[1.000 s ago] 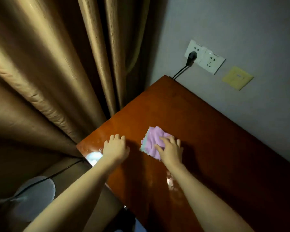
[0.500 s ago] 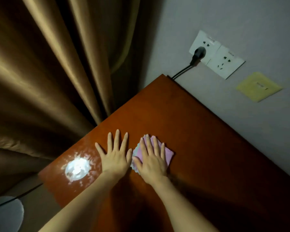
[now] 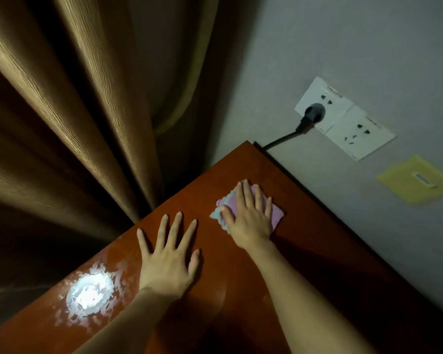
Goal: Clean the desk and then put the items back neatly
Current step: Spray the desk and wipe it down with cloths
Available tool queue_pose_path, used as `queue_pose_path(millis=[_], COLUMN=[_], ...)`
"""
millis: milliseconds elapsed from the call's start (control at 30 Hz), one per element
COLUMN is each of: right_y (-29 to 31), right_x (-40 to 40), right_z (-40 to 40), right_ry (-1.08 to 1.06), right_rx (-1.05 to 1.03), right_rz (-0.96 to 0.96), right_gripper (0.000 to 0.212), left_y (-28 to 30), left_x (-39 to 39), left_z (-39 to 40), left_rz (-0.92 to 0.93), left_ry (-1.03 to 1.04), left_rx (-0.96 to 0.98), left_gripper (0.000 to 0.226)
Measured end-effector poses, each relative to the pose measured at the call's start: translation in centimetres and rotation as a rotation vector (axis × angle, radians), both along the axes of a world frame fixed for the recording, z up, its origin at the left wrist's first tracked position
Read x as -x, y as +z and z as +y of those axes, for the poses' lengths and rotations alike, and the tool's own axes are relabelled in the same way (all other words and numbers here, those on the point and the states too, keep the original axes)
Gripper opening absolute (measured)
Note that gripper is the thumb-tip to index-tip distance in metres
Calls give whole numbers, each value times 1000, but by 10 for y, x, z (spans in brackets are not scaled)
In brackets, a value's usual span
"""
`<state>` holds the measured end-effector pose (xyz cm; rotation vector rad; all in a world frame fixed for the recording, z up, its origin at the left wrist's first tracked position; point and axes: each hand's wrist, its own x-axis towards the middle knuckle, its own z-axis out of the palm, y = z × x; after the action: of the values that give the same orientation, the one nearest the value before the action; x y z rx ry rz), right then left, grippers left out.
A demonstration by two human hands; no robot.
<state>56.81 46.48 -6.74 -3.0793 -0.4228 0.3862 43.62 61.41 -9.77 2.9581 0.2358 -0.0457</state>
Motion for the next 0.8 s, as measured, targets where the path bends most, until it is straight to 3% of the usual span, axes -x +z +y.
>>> queue_pose_path(millis=[133, 333, 633, 800], right_y=[-3, 1, -1, 0], right_x=[-17, -6, -91, -93], right_z=[19, -4, 6, 37], right_ry=[-16, 266, -110, 26], right_rx=[37, 96, 23, 26], right_rz=[14, 22, -36, -24], right_gripper=[85, 103, 81, 78], left_y=[1, 1, 0, 4], left_x=[-7, -9, -10, -9], left_z=[-1, -1, -2, -2], left_rz=[19, 15, -32, -13], left_ry=[46, 64, 83, 90], left_rx=[0, 7, 10, 27], left_gripper=[58, 58, 57, 56])
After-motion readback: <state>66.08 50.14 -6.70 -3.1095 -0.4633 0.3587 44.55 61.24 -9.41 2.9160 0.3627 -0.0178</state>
